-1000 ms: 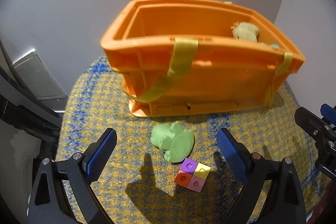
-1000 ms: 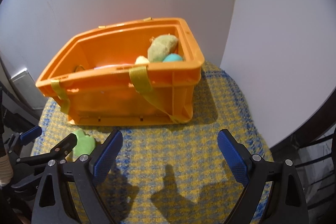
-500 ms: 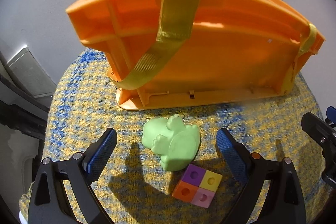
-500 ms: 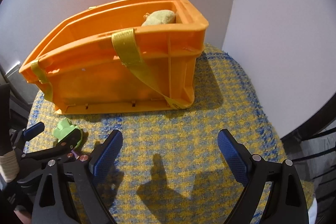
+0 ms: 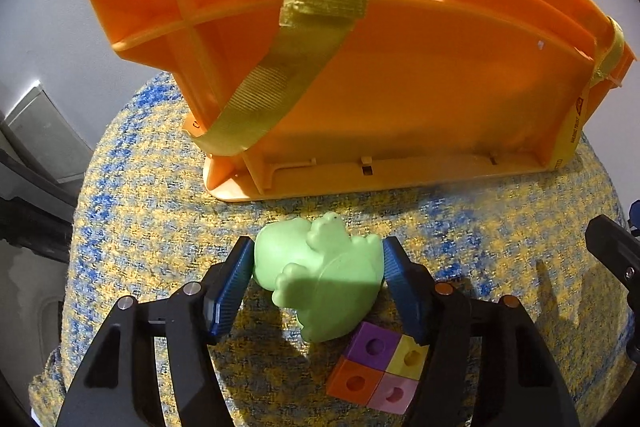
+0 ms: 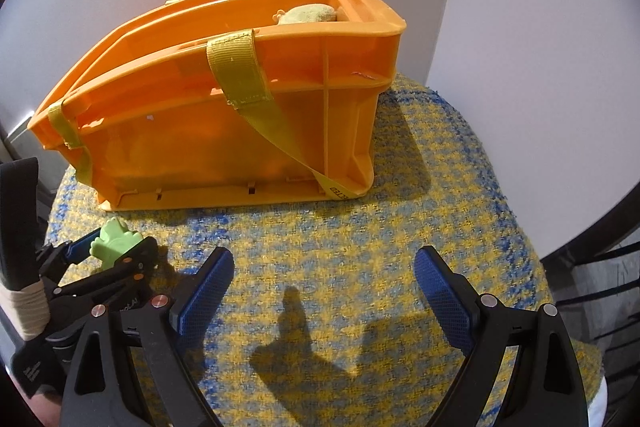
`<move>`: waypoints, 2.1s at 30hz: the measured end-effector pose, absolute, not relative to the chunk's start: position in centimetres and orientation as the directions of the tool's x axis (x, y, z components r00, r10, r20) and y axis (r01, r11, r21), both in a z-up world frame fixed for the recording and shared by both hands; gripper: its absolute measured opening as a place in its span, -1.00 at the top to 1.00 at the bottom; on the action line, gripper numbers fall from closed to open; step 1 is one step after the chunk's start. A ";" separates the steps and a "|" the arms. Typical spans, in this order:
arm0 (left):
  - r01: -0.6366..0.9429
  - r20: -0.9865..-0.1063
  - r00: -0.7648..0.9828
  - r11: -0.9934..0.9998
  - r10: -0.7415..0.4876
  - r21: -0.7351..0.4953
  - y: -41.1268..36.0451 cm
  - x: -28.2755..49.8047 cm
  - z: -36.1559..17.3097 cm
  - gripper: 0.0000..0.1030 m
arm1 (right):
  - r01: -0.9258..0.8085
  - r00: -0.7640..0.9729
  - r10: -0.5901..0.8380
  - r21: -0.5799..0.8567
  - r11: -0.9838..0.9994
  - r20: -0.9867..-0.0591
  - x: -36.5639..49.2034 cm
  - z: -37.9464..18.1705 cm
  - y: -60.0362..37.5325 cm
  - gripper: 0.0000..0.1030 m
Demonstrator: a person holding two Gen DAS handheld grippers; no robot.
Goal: Organize objects
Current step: 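Close the left tool on the green frog and lift it, then close the right tool on the four-cube block and lift it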
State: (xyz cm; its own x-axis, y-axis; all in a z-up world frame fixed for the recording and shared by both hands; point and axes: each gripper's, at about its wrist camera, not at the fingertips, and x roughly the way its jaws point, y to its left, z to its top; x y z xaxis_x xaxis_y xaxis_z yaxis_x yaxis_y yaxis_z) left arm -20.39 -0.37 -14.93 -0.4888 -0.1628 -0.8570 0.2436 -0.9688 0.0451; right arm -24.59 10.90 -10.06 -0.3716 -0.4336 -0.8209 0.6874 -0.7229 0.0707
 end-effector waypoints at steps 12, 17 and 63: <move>0.289 -0.836 -0.512 -0.956 -0.196 0.047 -1.3 -17.0 -12.9 -0.22 | 0.718 -0.355 -0.465 0.082 -0.691 -0.811 -22.7 -8.8 9.9 -0.78; 0.340 -0.838 -0.504 -0.940 -0.209 0.030 -3.1 -15.0 -12.1 -0.22 | 0.744 -0.335 -0.486 0.090 -0.662 -0.808 -21.4 -8.3 9.1 -0.78; 0.519 -0.869 -0.424 -0.855 -0.253 -0.005 -10.1 -4.9 -12.8 -0.22 | 0.872 -0.186 -0.456 0.067 -0.485 -0.870 -12.3 -12.8 3.1 -0.09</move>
